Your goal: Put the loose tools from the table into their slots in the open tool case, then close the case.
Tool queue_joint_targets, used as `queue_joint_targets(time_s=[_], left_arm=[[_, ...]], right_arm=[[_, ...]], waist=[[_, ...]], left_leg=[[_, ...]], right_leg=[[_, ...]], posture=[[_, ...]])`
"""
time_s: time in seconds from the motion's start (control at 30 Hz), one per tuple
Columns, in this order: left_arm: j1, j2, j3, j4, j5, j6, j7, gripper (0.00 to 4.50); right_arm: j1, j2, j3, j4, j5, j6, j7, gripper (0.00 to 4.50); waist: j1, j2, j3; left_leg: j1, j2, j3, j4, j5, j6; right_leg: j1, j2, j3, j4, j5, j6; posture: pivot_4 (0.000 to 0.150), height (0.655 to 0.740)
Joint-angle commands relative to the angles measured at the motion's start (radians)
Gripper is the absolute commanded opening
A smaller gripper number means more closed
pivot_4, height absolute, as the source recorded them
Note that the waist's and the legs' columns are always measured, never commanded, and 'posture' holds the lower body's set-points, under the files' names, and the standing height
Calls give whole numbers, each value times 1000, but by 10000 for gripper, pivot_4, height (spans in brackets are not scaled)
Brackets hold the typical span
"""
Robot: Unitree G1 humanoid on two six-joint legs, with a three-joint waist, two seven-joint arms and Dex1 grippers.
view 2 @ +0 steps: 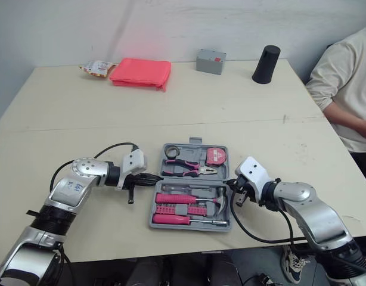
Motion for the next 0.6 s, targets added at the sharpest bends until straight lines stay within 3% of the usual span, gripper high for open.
queue_joint_targets(time_s=[0.03, 0.13, 0.17, 0.23, 0.3, 0.5, 0.6], left_arm=[[30, 19, 35, 5, 12, 30, 59, 0], [64, 64, 96, -12, -24, 89, 64, 0], [75, 81, 114, -26, -40, 113, 58, 2585], [72, 94, 170, -64, -118, 239, 62, 8782], [27, 77, 225, -81, -186, 400, 105, 17703], [-148, -30, 244, -68, -222, 751, 300, 44918], [-192, -73, 238, -50, -219, 830, 363, 44918]], right_arm=[[28, 1, -87, -41, -17, -24, -40, 405], [89, 3, -174, -77, -12, 9, -91, 405], [111, -3, -204, -99, 6, 33, -90, 93], [140, -4, -276, -146, 64, 106, -91, 6765], [121, 30, -358, -181, 158, 234, -122, 14681], [-120, 225, -508, -158, 343, 630, -327, 44754], [-237, 337, -552, -119, 349, 776, -421, 44754]], waist=[[1, 0, 0], [0, 0, 0], [-2, 0, 0], [-10, 0, 0], [-14, 1, 1], [-17, -1, 3], [-20, -1, 3]], left_leg=[[0, 0, 0, 0, 0, 0], [0, 0, 0, 0, 0, 0], [0, 0, -1, 0, 0, 0], [1, 2, -1, -2, 0, 0], [1, 2, -1, -2, 0, -1], [0, 1, -5, -1, 1, -1], [-1, 1, -5, -2, 4, -7]], right_leg=[[0, 0, 0, 0, 0, 0], [0, 0, 1, 1, 0, 0], [0, -1, 1, 1, 0, 0], [0, 0, 3, 1, -1, -1], [0, 0, 3, 3, -1, -2], [0, 0, 3, 4, 0, -3], [-1, 0, 3, 4, 0, -3]], posture=[[1500, 7400], [1500, 7400], [1500, 7400], [1500, 7400], [1500, 7400], [1500, 7400], [1500, 7400]])
